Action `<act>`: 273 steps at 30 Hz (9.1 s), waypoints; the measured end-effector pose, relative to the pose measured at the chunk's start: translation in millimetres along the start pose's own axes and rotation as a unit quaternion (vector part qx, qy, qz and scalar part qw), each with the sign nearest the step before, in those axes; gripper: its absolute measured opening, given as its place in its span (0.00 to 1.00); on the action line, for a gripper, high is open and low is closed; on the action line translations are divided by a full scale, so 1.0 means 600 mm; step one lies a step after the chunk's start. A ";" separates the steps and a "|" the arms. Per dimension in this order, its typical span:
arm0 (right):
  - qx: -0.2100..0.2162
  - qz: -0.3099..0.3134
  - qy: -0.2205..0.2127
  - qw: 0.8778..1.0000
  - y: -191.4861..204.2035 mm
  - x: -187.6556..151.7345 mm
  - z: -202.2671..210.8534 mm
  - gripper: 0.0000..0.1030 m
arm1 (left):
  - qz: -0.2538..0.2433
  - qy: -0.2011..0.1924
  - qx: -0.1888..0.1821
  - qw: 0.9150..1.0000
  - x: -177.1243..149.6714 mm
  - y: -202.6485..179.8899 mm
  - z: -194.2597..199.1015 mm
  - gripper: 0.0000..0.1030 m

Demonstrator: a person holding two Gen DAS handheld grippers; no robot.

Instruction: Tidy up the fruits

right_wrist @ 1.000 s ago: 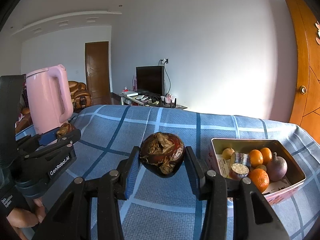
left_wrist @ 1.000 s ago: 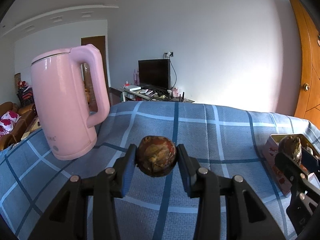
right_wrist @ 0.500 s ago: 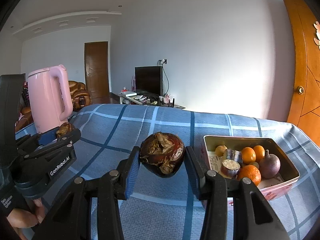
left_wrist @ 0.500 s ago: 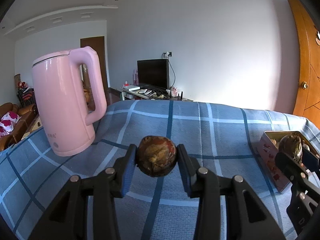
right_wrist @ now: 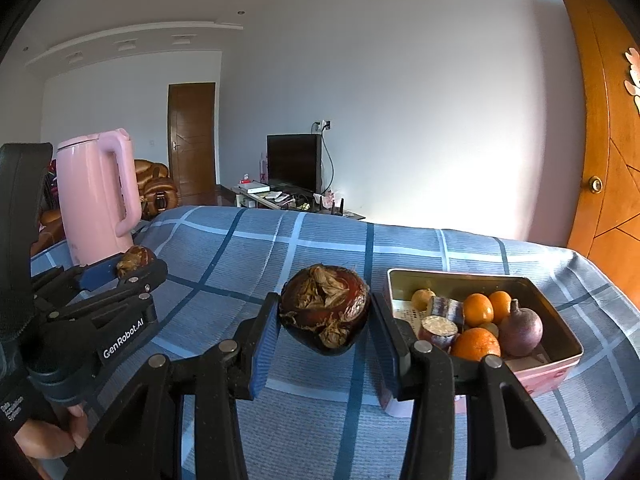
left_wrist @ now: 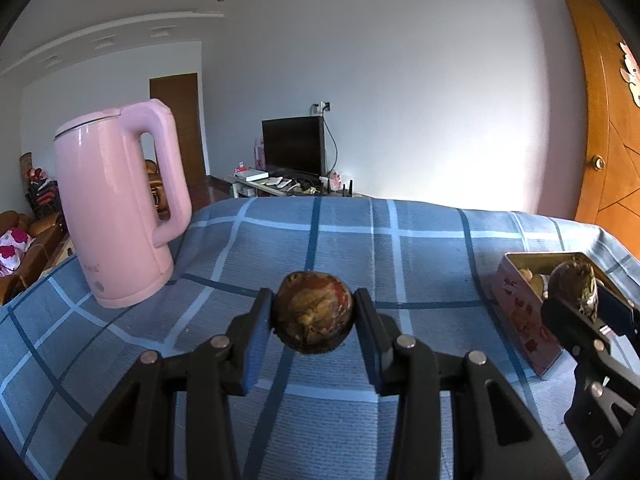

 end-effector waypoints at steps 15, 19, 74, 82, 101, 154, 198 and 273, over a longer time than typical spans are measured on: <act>-0.020 0.003 -0.003 1.000 -0.053 -0.006 0.020 0.45 | -0.010 0.003 -0.017 1.000 -0.008 -0.053 0.011 0.41; -0.026 0.003 -0.003 1.000 -0.069 -0.008 0.024 0.45 | -0.015 0.005 -0.024 1.000 -0.009 -0.072 0.014 0.41; -0.129 -0.051 0.004 0.990 -0.350 -0.032 0.050 0.45 | -0.084 0.028 -0.162 0.983 -0.016 -0.374 0.029 0.41; -0.142 -0.064 0.006 0.988 -0.380 -0.033 0.049 0.45 | -0.087 0.038 -0.177 0.980 -0.012 -0.420 0.016 0.41; -0.191 -0.073 0.003 0.979 -0.415 -0.031 0.053 0.45 | -0.076 0.058 -0.213 0.972 -0.003 -0.462 -0.014 0.41; -0.118 -0.077 0.047 0.989 -0.372 0.014 -0.093 0.45 | -0.064 0.072 -0.119 0.988 0.026 -0.414 -0.086 0.41; -0.021 -0.157 -0.003 0.987 -0.386 0.032 -0.064 0.83 | -0.065 0.069 -0.104 0.990 0.022 -0.415 -0.072 1.00; -0.130 -0.075 -0.161 0.975 -0.333 0.002 0.131 0.88 | -0.032 -0.082 -0.074 0.993 -0.002 -0.313 0.094 1.00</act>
Point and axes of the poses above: each gripper's, at about its wrist camera, not at the fingertips, and z roughly against the way its jaws point, y to its left, x to its top, the point moved 7 cm from there along -z, roughly the way its jaws point, and after that the axes turned 4 degrees about y, right-handed, at the moved point
